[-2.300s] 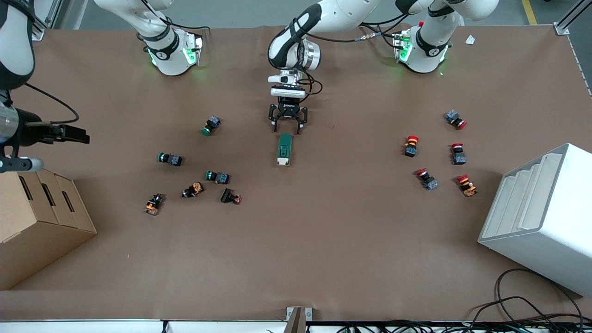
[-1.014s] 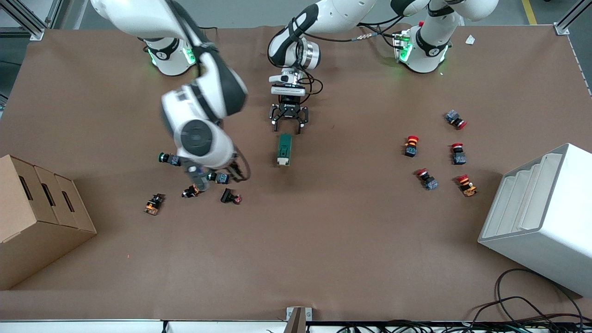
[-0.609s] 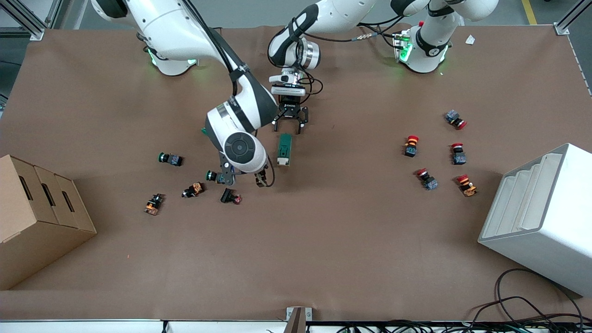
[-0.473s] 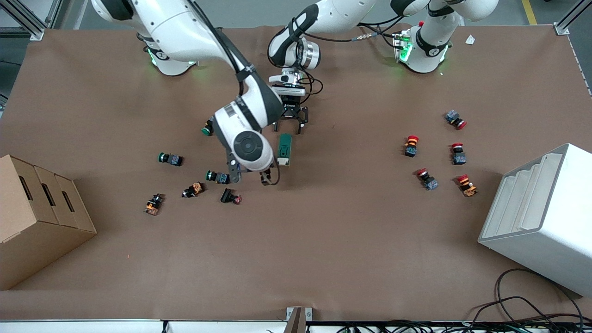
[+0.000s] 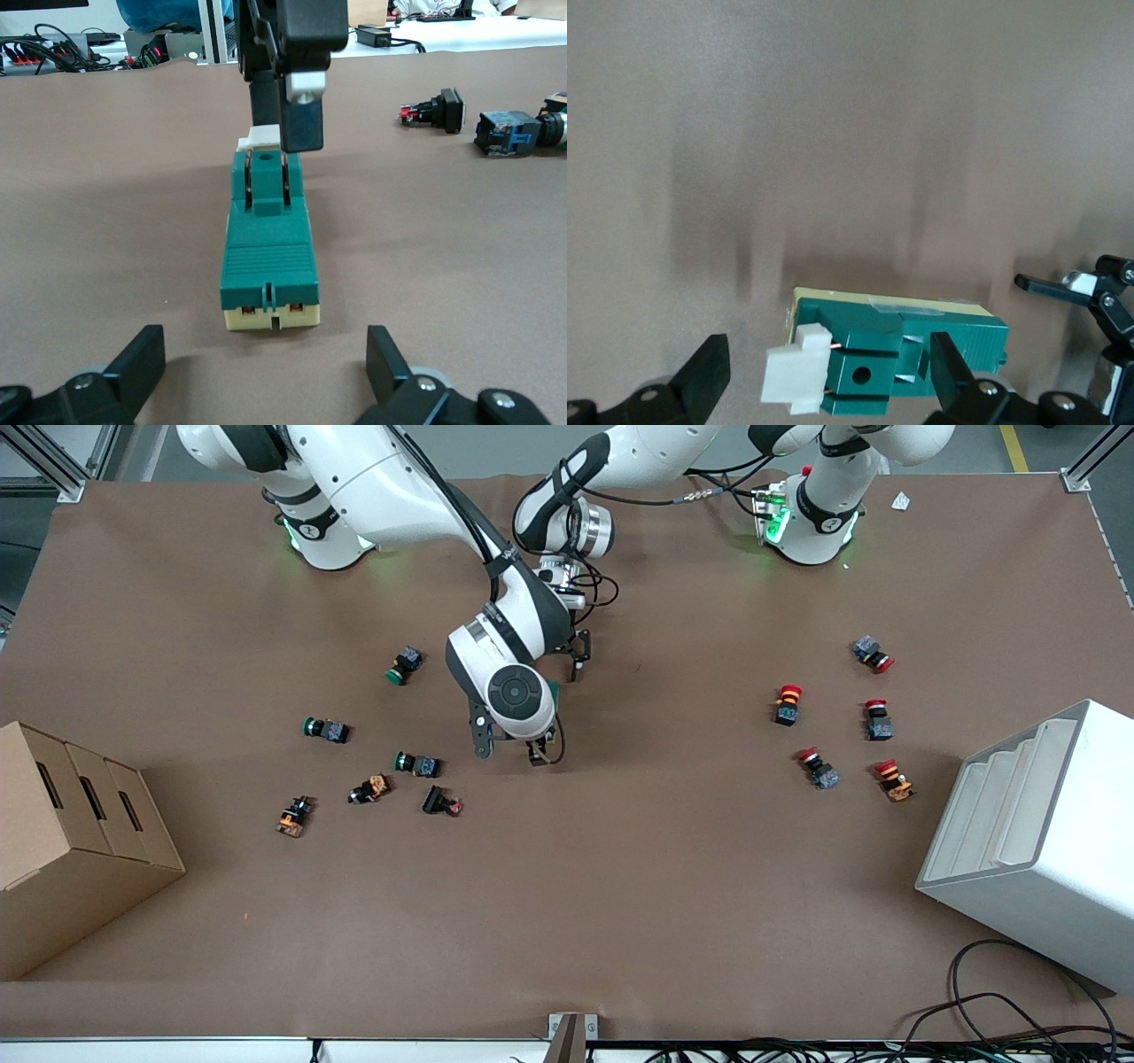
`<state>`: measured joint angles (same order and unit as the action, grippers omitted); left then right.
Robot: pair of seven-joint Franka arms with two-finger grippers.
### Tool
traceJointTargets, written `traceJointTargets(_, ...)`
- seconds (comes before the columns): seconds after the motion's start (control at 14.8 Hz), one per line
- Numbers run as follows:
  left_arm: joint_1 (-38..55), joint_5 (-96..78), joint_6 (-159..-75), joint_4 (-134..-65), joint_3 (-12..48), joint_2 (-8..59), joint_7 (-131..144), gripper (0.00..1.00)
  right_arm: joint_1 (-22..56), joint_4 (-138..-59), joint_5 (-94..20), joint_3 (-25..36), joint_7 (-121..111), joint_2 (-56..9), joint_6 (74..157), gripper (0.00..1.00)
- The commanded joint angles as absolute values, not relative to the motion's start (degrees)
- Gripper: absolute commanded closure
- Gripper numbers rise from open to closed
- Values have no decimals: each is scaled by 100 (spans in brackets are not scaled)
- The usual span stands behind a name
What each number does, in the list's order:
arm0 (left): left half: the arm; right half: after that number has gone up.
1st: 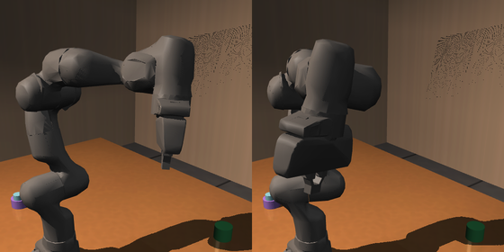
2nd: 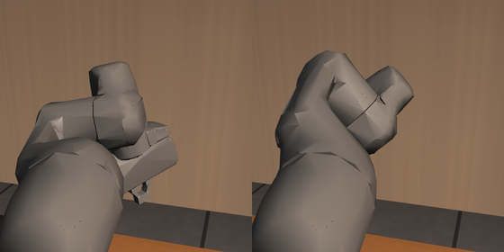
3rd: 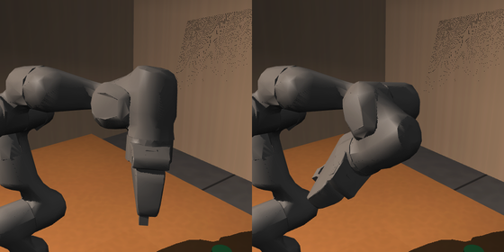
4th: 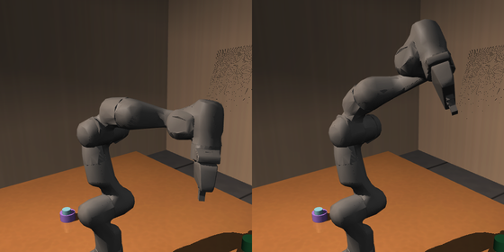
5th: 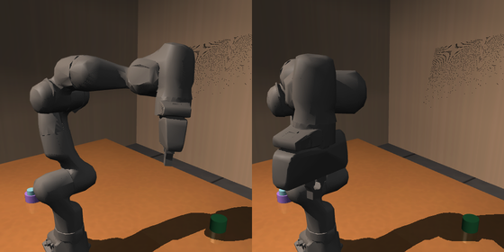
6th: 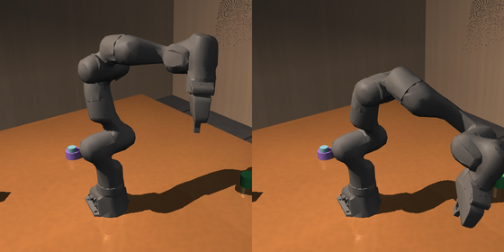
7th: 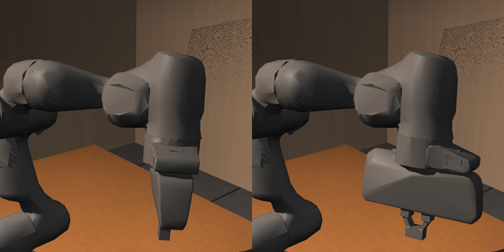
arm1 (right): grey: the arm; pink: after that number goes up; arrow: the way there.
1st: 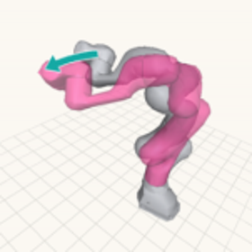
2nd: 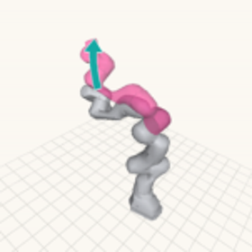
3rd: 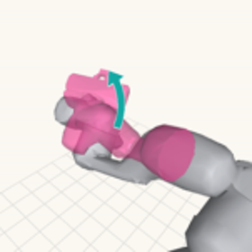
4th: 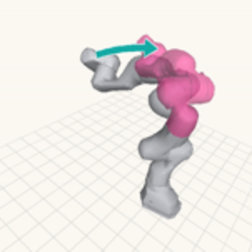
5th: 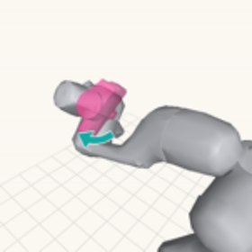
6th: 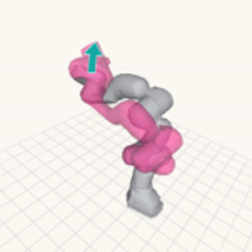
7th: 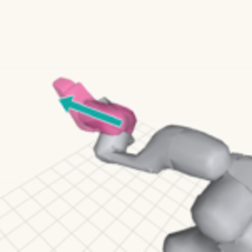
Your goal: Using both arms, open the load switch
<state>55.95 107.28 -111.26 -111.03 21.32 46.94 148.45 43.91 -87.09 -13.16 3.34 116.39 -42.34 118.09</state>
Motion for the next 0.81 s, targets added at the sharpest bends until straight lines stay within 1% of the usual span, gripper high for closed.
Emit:
traceJointTargets(0.0,5572,10679,-11145,-11092,2100,4869,14915,1,4447,-8640,-1433,352,11689,-4254,11664,0)
traceJointTargets(0.14,5564,10679,-11145,-11092,2101,4869,14924,1,4456,-8613,-1441,308,11672,-4236,11392,0)
traceJointTargets(0.54,5572,10670,-11145,-11101,2101,4869,14977,1,4412,-8587,-1441,70,11672,-4175,10926,0)
traceJointTargets(0.74,5572,10670,-11145,-11101,2101,4878,14941,1,4438,-8359,-1441,62,11646,-4166,10469,0)
